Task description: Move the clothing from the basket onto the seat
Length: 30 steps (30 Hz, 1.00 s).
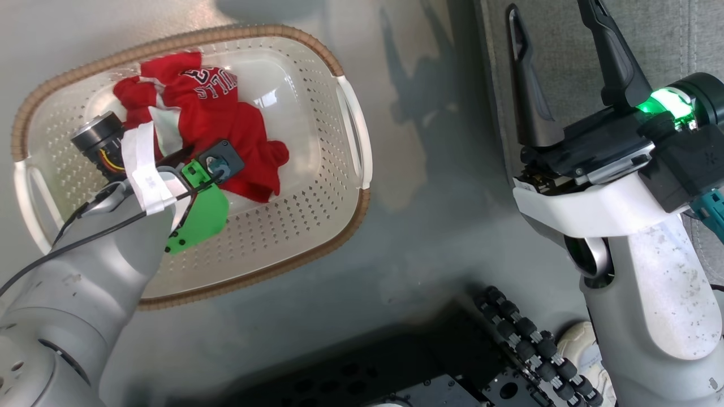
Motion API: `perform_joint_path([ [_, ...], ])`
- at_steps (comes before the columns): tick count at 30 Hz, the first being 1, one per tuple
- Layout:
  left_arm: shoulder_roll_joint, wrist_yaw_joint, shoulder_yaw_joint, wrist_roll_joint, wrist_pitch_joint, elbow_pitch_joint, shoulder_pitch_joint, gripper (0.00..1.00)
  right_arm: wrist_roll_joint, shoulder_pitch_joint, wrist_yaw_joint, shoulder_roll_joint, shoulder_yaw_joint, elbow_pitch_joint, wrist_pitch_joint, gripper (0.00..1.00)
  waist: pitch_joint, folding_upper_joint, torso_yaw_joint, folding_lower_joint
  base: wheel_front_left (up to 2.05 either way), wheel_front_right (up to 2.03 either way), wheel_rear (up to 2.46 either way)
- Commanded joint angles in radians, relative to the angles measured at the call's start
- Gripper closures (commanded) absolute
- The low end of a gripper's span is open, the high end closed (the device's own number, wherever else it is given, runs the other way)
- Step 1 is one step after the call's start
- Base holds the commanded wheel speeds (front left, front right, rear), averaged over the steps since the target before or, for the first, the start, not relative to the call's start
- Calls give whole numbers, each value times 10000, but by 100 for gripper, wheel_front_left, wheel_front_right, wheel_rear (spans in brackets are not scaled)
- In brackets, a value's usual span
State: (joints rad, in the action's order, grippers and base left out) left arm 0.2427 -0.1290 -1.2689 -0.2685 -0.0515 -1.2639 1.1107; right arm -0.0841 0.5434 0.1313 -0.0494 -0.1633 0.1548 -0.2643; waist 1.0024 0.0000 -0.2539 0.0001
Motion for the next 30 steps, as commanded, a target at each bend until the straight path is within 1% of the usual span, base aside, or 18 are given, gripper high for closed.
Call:
perform_joint_path([
  [1, -35, -25, -29, -133, -140, 68, -138, 100, -20, -18, -10, -20, 21, -54, -2, 0, -268, 0, 118, -1, 0, 0, 0],
  [9, -416, -25, -84, -529, -1105, 369, -467, 100, 72, -217, -10, -22, 86, -420, -2, 0, -1293, 0, 550, -1, 0, 0, 0],
  [14, -675, -25, -109, -544, -1646, 562, -875, 100, 188, -424, -10, -25, 127, -731, -2, 0, -2230, 0, 865, -1, 0, 0, 0],
  [20, -962, -25, -121, -894, -2036, 936, -1402, 100, 350, -889, -10, -25, 277, -1105, -2, 0, -3463, 0, 1323, -1, 0, 0, 0],
  [26, -1034, -25, -117, -1408, -2156, 1629, -1812, 100, 443, -1414, -10, -26, 302, -1464, -2, 0, -4596, 0, 1738, -1, 0, 0, 0],
  [30, -828, -25, 140, -1699, -2150, 2540, -2087, 100, 509, -1765, -10, -28, 360, -1649, -2, 0, -5333, 0, 1980, -1, 0, 0, 0],
])
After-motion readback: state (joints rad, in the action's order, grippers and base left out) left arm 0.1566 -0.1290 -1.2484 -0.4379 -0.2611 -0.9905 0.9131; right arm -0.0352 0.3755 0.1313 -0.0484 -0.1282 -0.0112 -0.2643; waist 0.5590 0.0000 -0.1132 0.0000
